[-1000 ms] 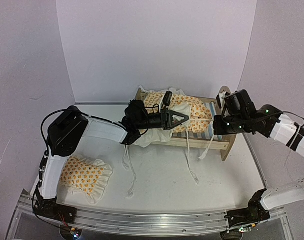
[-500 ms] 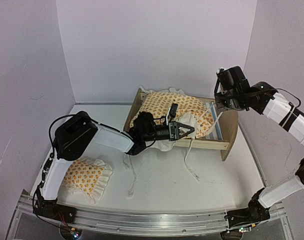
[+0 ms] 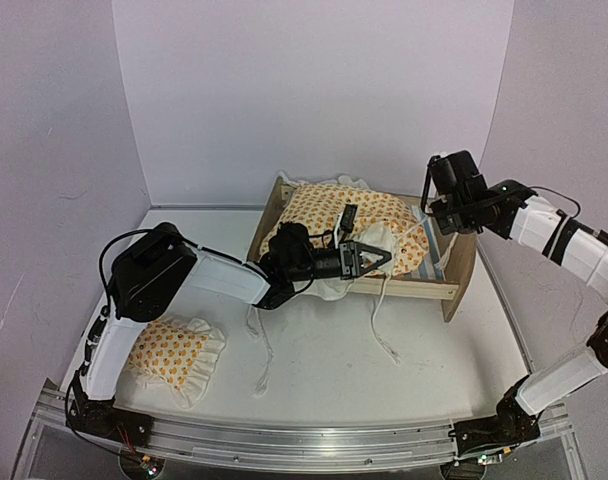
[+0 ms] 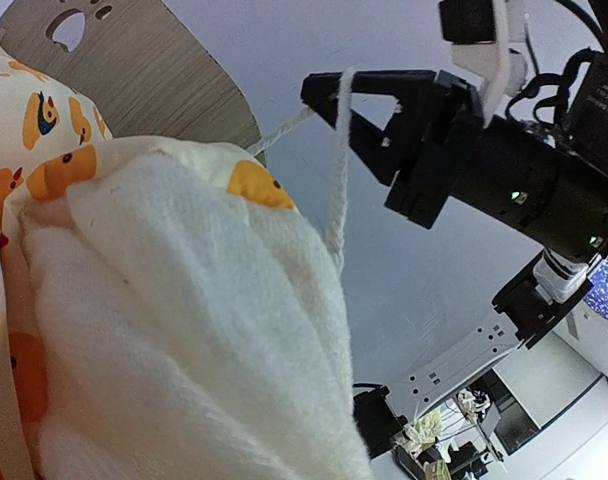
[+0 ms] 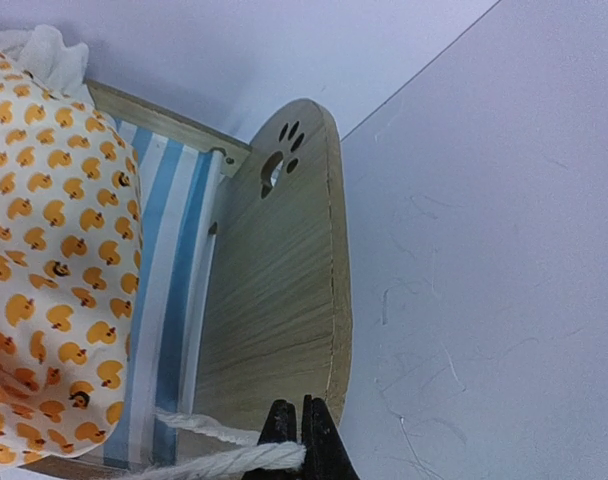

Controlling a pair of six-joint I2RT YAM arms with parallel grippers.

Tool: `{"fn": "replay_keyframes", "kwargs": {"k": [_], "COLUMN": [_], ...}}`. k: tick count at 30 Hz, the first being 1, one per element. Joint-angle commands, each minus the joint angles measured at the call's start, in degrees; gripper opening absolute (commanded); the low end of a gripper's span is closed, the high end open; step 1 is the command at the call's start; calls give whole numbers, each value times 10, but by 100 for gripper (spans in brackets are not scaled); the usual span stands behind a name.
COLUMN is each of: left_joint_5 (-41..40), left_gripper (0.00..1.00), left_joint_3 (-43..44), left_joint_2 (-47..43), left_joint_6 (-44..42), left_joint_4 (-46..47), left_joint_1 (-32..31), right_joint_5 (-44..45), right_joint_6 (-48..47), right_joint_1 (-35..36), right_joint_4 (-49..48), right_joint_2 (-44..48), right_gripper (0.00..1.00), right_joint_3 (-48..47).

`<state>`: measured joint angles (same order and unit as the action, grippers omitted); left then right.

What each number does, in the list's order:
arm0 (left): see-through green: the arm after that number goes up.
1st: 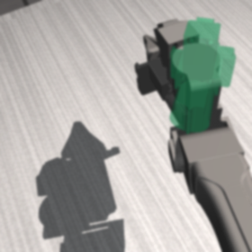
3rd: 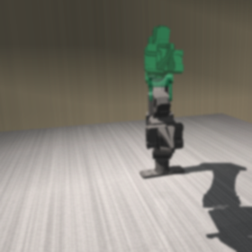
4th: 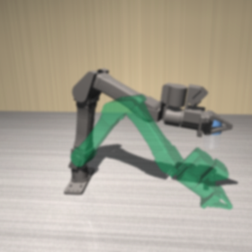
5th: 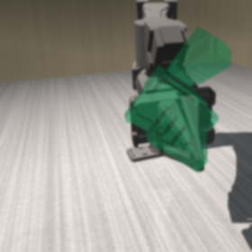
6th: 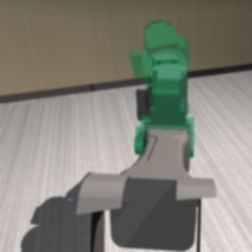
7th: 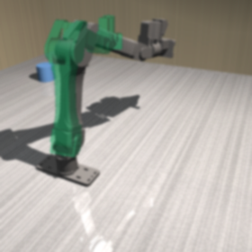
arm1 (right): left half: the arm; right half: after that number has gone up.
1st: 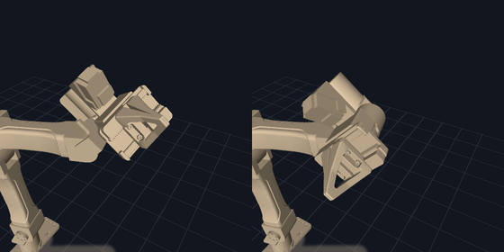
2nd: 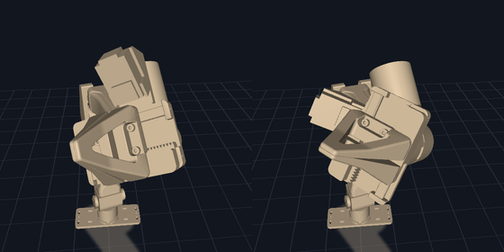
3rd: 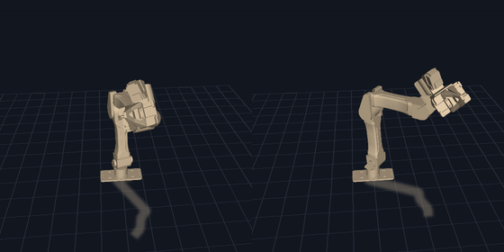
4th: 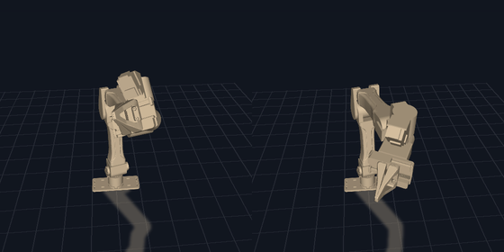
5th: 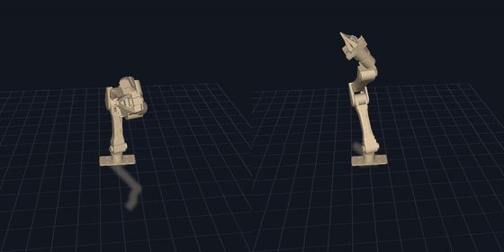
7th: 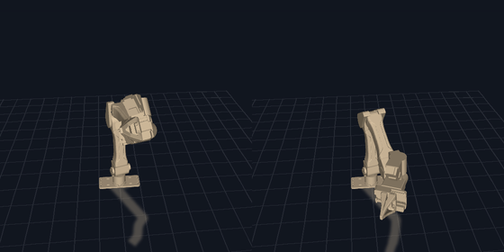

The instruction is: Set up the pet bed

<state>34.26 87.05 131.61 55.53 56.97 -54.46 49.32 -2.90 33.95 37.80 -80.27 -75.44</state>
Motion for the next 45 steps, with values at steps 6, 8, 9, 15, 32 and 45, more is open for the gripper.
{"fn": "replay_keyframes", "kwargs": {"k": [6, 8, 9, 15, 32, 45], "left_joint_5": [9, 8, 7, 5, 8, 6], "left_gripper": [0, 0, 0, 0, 0, 0], "left_joint_3": [36, 32, 28, 22, 22, 18], "left_joint_2": [16, 10, 7, 2, 2, -1], "left_joint_6": [2, -3, -7, -10, -7, -10], "left_joint_4": [17, 17, 17, 16, 16, 16], "left_joint_1": [0, 1, 1, 6, 9, 13], "right_joint_5": [38, 37, 29, 4, -35, -90], "right_joint_6": [53, 54, 52, 67, 57, 129], "right_joint_1": [-20, -19, -20, -20, -20, -20], "right_joint_4": [-63, -62, -62, -32, -30, -52], "right_joint_2": [-1, 13, 21, 67, 47, 5], "right_gripper": [0, 0, 0, 0, 0, 0], "right_joint_3": [83, 85, 82, 43, 66, 145]}}
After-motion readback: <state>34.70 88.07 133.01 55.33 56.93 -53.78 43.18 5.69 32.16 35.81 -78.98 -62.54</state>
